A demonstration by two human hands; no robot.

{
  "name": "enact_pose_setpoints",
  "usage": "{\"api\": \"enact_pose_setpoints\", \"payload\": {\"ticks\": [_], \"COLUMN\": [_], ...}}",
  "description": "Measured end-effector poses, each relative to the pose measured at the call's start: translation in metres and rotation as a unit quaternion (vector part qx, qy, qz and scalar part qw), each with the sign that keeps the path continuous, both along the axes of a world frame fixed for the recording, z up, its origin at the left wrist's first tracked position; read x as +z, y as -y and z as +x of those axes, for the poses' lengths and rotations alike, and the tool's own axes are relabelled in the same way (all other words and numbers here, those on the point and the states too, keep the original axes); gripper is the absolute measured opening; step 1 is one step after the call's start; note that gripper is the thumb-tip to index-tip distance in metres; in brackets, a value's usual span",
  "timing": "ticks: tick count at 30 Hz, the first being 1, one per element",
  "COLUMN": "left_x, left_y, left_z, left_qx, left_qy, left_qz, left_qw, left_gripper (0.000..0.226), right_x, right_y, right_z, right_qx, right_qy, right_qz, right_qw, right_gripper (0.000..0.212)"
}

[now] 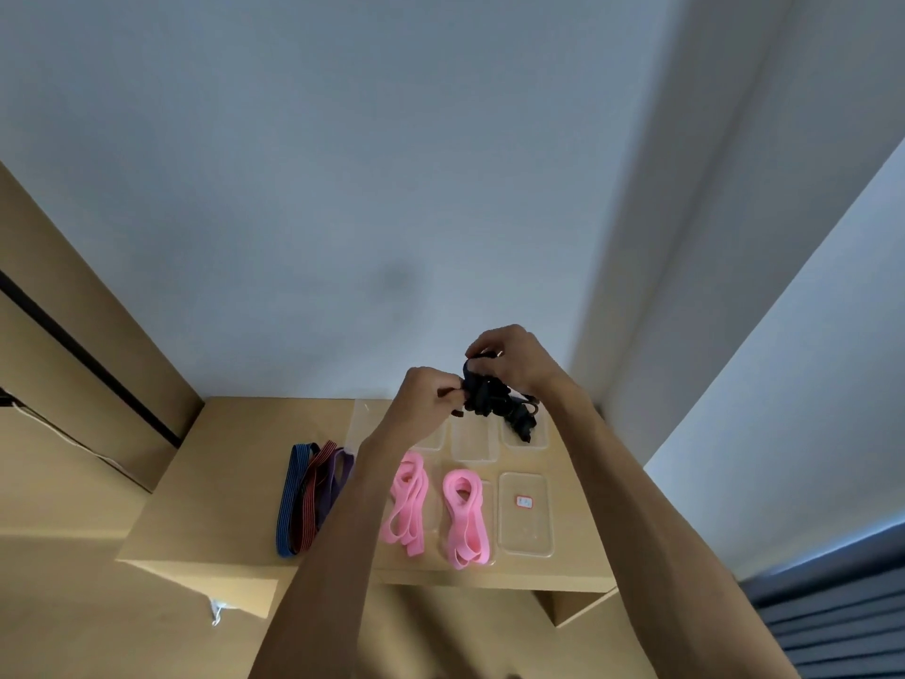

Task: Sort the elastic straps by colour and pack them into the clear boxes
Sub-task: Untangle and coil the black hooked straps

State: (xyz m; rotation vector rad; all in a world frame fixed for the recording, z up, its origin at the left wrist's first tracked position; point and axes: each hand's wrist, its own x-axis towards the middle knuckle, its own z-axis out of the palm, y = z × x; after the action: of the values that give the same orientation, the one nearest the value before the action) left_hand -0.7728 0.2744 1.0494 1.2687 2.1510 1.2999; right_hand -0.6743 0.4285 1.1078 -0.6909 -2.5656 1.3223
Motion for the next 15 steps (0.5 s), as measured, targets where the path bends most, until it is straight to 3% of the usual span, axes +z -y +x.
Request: {"api": "enact_pose_setpoints", "payload": {"ticks": [3,6,8,10,15], "left_x": [0.007,0.014,0.015,0.011,0.0], "left_y": [0.003,-0.001,-0.004,-0.003,-0.004], "left_z": [0.005,0.008,0.008,0.005,0.006], "left_qx": [0.008,0.038,0.074,0.104,0.156], "left_qy": [0.116,0.171,0.185,0.212,0.252], "left_qz": [0.058,0.095,0.11,0.124,0.138], "left_qw": [0.991,0.98,0.974,0.964,0.945], "left_gripper": [0.021,0.021,0.02,0.026,0.031], "right_x": [-0.011,-0.032,-0.042,-0.046,-0.046], "right_y": [-0.004,-0.002,0.0,0.004,0.019], "right_z": [0.009,0.015,0.017,0.015,0.005], "right_qx": [-0.013,0.02,0.026,0.006,-0.13], "right_qy": [-0.065,-0.085,-0.07,-0.069,-0.136], "right_qz": [-0.272,-0.429,-0.446,-0.415,-0.342], "right_qw": [0.96,0.899,0.892,0.907,0.921], "right_gripper": [0.019,0.021,0.027,0.022,0.009]}}
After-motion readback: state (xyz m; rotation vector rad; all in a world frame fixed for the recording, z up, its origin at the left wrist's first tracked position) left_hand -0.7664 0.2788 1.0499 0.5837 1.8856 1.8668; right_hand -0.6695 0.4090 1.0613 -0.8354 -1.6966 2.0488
